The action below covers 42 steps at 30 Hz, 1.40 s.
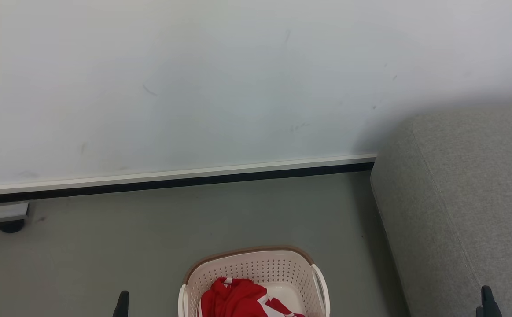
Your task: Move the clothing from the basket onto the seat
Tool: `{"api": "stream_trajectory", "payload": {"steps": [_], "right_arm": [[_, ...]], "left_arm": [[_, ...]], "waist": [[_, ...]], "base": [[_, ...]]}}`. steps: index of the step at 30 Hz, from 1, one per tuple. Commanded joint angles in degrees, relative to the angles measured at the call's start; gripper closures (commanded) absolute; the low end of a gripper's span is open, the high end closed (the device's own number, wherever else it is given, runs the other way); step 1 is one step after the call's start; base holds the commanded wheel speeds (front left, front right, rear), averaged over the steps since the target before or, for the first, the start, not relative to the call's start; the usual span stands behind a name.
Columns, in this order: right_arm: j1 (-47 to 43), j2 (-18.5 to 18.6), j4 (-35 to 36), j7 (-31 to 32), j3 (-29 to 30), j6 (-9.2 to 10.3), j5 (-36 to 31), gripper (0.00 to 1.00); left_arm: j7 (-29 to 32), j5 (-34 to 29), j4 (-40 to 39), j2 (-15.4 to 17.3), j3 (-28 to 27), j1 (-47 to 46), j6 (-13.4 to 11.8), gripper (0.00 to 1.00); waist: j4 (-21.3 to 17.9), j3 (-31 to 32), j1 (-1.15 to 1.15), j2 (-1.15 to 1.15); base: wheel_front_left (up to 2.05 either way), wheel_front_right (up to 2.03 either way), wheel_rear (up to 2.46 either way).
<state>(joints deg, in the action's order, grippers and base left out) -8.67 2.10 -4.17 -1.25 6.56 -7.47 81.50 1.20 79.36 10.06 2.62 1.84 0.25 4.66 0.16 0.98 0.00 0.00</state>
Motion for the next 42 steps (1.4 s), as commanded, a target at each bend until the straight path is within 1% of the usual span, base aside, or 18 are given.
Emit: {"api": "stream_trajectory", "payload": {"steps": [1,4,7,13,26,30,36,42], "right_arm": [[1.5,0.4,0.1,-0.7,0.2,-0.01,-3.2,0.0],[2.3,0.4,-1.4,-1.4,0.1,-0.01,-7.9,0.0],[3.2,0.4,-3.1,-2.0,-0.8,-0.01,-10.7,0.0],[4.9,0.5,-5.3,-3.1,-2.2,-0.01,-17.8,0.0],[6.8,0.6,-6.2,-4.1,-5.1,-0.02,-33.9,0.0],[7.3,0.6,-6.0,-3.8,-6.1,-0.02,-39.4,0.0],[7.8,0.7,-5.7,-3.4,-8.4,-0.02,-46.1,0.0],[8.1,0.7,-5.7,-3.2,-9.7,-0.02,-49.8,0.0]], "left_arm": [[-0.8,-3.3,-0.8,0.2,0.2,-0.8,-0.5,0.0],[-1.6,-6.4,-0.4,0.2,0.8,-1.0,-0.5,0.0],[-2.3,-9.3,0.3,0.2,1.3,-1.2,-0.6,0.0],[-3.6,-16.9,1.1,0.2,1.5,-1.9,-0.8,0.0],[-6.2,-34.3,1.0,0.8,1.5,-3.1,-3.0,0.0],[-7.0,-39.1,1.0,1.5,2.2,-3.6,-3.1,0.0],[-8.1,-43.9,1.8,1.9,2.3,-4.4,-3.7,0.0],[-8.9,-47.1,2.9,2.3,2.0,-4.7,-4.0,0.0]], "waist": [[0.1,0.1,0.0,0.0],[0.2,0.3,0.0,0.0],[0.3,0.4,0.0,0.0],[0.7,0.7,0.0,0.0],[1.2,1.1,0.0,0.0],[1.4,1.1,0.0,0.0],[1.6,1.3,0.0,0.0],[1.8,1.5,0.0,0.0]], "base": [[0.0,0.0,0.0],[0.0,0.0,0.0],[0.0,0.0,0.0],[0.0,0.0,0.0],[0.0,0.0,0.0],[0.0,0.0,0.0],[0.0,0.0,0.0],[0.0,0.0,0.0]]}}
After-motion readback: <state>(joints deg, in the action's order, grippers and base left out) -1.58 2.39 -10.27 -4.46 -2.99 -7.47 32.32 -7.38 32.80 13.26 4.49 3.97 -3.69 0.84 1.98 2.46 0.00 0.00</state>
